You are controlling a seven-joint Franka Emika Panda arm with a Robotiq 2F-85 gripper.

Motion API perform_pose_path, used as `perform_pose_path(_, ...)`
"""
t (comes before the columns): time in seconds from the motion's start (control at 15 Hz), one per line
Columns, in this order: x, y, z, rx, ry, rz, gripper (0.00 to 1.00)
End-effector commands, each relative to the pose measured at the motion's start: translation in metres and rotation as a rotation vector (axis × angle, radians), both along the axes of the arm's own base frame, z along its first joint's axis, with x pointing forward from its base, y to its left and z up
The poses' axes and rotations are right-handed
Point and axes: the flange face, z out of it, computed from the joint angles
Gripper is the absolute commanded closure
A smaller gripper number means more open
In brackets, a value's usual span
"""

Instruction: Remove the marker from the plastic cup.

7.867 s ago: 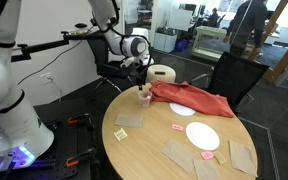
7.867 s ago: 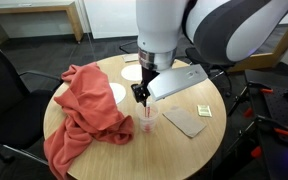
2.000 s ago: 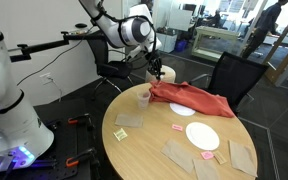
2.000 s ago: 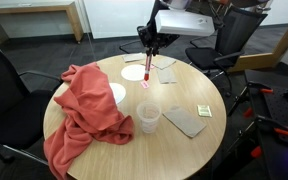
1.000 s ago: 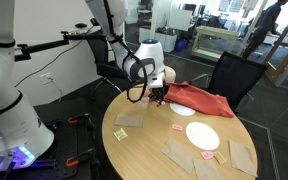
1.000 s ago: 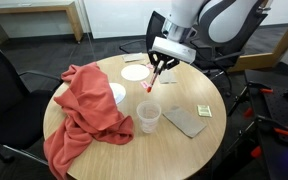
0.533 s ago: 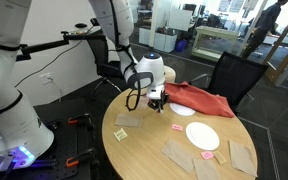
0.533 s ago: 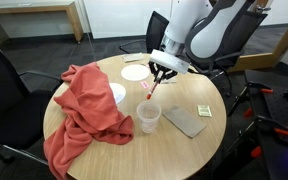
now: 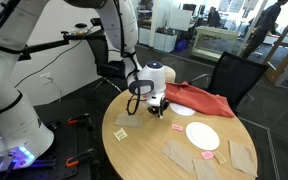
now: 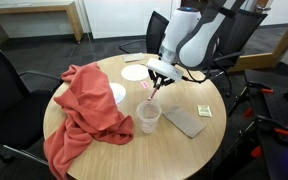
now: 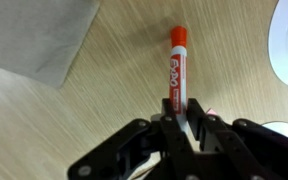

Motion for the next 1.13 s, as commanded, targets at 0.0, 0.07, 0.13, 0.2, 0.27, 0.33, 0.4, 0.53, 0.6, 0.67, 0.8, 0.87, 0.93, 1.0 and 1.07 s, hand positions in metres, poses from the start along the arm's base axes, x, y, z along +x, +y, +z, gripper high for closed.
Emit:
perform_pose_path(0.0,0.005,-0.003,-0.004,0.006,-0.014,-0.01,0.54)
perform_pose_path(0.07,0.005,-0.004,-0.003,0.003,-0.017,-0.015,0.47)
perform_pose_path(0.13,0.005,-0.004,-0.002,0.002,-0.021,-0.018,0.41)
perform_pose_path(0.2,0.004,-0.005,0.0,0.0,-0.026,-0.021,0.32)
perform_pose_path(0.27,0.004,-0.005,0.001,0.0,-0.029,-0.022,0.26)
perform_pose_path(0.33,0.003,-0.006,0.003,-0.002,-0.034,-0.024,0.19)
perform_pose_path(0.4,0.002,-0.006,0.005,-0.002,-0.038,-0.026,0.1)
perform_pose_path(0.53,0.002,-0.008,0.007,-0.004,-0.048,-0.028,0.0)
perform_pose_path(0.6,0.002,-0.008,0.007,-0.005,-0.055,-0.029,0.0)
perform_pose_path(0.67,0.002,-0.008,0.008,-0.006,-0.061,-0.03,0.0)
perform_pose_path(0.8,0.002,-0.008,0.01,-0.005,-0.06,-0.029,0.0)
perform_pose_path(0.87,0.005,-0.008,0.001,-0.001,-0.038,-0.035,0.0)
perform_pose_path(0.93,0.005,-0.008,0.001,-0.001,-0.038,-0.036,0.0)
perform_pose_path(1.0,0.005,-0.008,0.001,-0.001,-0.038,-0.036,0.0)
perform_pose_path(1.07,0.005,-0.008,0.001,-0.001,-0.038,-0.036,0.0)
